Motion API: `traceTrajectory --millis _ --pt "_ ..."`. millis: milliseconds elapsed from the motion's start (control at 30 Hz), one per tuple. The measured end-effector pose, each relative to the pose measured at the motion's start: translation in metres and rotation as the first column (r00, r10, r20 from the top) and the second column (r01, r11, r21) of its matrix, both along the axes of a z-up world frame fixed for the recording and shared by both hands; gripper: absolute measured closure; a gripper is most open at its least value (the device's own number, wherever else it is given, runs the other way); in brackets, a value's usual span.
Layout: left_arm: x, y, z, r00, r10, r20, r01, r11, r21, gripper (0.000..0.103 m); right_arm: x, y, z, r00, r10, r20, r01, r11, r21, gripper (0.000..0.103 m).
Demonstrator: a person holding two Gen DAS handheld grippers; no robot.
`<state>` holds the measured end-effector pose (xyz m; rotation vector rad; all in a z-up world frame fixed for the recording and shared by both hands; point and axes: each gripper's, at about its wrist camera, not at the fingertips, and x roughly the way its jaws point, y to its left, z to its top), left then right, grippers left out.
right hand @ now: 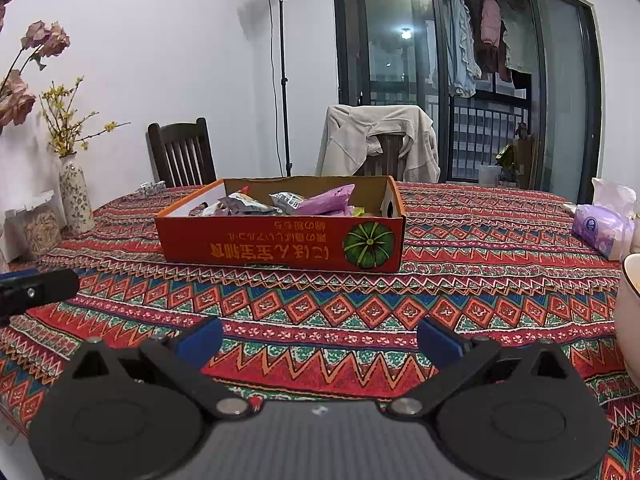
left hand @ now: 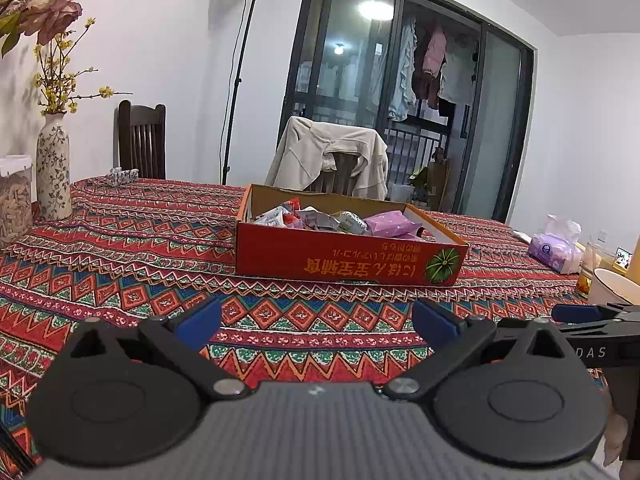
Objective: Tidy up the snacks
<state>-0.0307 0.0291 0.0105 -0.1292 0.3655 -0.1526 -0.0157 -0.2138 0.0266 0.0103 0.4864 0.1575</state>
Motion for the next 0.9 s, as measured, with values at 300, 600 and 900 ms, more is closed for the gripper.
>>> traceTrajectory --millis 300,600,900 --pt "0.000 0.000 -0.001 1.000 0.000 -0.003 0.000 1.000 -0.003 0.000 -0.001 -0.001 -0.005 1.000 0.001 -0.002 -0.001 1.000 -0.001 0.000" --pt "0.001 0.002 -0.003 1.000 -0.014 -0.011 0.014 1.000 -0.023 0.000 -0.001 0.000 -0.005 1.000 -0.001 -0.004 0.001 1.000 0.000 0.000" --pt "0.004 0.003 -0.005 1.000 0.015 -0.026 -0.015 1.000 -0.019 0.000 -0.001 -0.004 -0.012 1.000 0.000 -0.020 0.000 1.000 0.003 0.000"
